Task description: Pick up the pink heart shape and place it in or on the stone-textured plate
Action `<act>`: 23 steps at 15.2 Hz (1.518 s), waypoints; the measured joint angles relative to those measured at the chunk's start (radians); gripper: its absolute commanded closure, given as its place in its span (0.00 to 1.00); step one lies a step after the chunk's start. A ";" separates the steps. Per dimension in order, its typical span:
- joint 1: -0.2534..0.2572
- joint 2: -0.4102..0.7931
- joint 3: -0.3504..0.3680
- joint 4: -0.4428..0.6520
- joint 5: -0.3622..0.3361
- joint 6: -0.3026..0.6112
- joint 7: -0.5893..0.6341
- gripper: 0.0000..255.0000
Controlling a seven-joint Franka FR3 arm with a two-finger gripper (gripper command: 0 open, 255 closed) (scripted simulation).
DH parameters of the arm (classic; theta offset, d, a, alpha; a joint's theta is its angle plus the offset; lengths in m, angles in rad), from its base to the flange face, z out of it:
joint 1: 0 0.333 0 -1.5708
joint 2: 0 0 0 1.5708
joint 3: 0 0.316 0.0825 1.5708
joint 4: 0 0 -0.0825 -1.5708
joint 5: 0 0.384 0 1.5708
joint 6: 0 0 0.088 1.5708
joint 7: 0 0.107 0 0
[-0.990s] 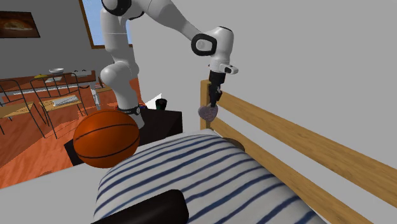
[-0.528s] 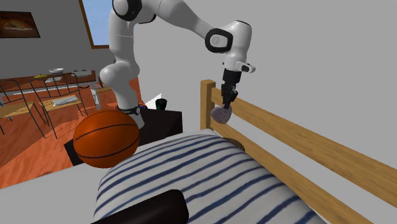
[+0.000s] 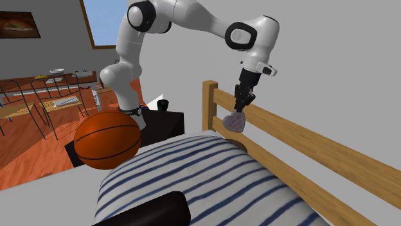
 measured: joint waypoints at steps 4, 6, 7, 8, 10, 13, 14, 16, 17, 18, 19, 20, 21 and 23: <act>-0.006 0.013 -0.002 0.004 0.001 0.005 -0.001 1.00; -0.006 0.007 -0.002 -0.008 0.001 0.019 0.001 1.00; -0.006 0.006 -0.002 -0.009 0.001 0.018 0.004 1.00; -0.009 0.007 -0.001 -0.009 0.002 0.019 0.000 1.00; -0.011 0.009 -0.001 -0.022 0.001 0.038 0.001 1.00; -0.017 -0.007 -0.002 -0.076 -0.001 0.116 -0.005 1.00; -0.014 -0.002 -0.001 -0.065 -0.013 0.100 0.003 1.00; -0.018 0.008 0.004 -0.053 -0.021 0.090 0.007 1.00; -0.028 0.016 0.006 -0.061 -0.016 0.102 -0.004 1.00; -0.029 0.010 0.008 -0.067 -0.015 0.111 -0.002 1.00; -0.037 0.008 0.010 -0.085 -0.010 0.139 -0.009 1.00; -0.037 0.025 0.011 -0.058 -0.011 0.113 -0.012 1.00; -0.036 0.015 0.011 -0.069 -0.013 0.116 -0.002 1.00; -0.038 0.018 0.017 -0.061 -0.028 0.104 0.008 1.00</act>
